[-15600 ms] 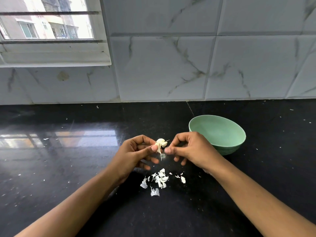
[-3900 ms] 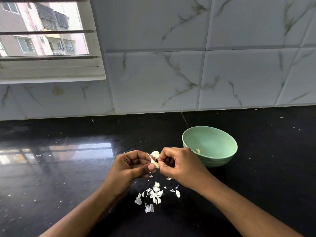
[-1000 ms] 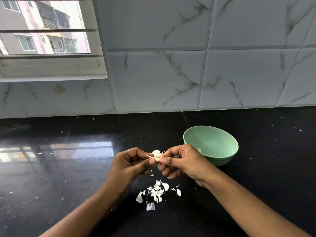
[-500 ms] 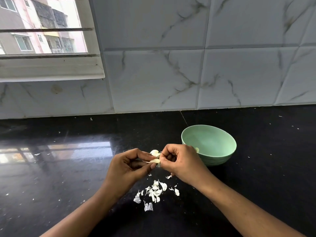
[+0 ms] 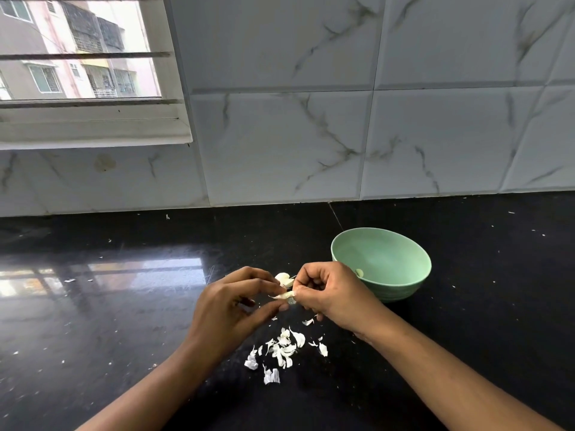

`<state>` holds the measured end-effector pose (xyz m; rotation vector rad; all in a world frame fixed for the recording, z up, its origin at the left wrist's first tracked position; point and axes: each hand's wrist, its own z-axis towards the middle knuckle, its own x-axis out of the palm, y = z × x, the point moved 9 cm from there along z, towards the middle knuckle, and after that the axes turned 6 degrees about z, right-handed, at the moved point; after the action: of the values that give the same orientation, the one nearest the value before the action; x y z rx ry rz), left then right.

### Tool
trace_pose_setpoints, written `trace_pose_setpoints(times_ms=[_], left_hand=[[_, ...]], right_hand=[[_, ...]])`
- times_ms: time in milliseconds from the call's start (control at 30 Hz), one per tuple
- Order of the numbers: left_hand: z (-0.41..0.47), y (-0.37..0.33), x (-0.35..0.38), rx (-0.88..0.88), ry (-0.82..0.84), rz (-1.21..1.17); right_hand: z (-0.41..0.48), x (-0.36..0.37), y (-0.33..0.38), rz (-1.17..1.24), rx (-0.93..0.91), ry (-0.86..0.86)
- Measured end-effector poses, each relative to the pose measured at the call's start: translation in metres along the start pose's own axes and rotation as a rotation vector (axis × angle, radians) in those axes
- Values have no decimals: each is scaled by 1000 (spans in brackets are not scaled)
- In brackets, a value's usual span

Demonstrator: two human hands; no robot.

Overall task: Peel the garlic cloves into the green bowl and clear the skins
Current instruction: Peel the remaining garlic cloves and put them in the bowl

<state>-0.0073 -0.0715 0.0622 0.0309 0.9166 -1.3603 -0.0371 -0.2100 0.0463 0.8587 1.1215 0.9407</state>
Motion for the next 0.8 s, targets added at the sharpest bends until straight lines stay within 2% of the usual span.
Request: trace_pose_setpoints(times_ms=[233,333,467,567,667,800], left_hand=[[0,9,9,-133,66,-196],[-3,20,16,-266,74,-386],[-11,26,31,-438,106,-658],[-13,37,31,-583,21,-783],[-14,46,27,-687,-21,-798],[-19,49,32,-762,24,-761]], right_hand=[[-5,13,-11,358,224,123],[-6,18,-14,493,286,135],[-7,22,-19,557,340,132],[-5,16,-22,610,356,96],[-3,6,-20,481,320,70],[-2,3,-16,11,256,143]])
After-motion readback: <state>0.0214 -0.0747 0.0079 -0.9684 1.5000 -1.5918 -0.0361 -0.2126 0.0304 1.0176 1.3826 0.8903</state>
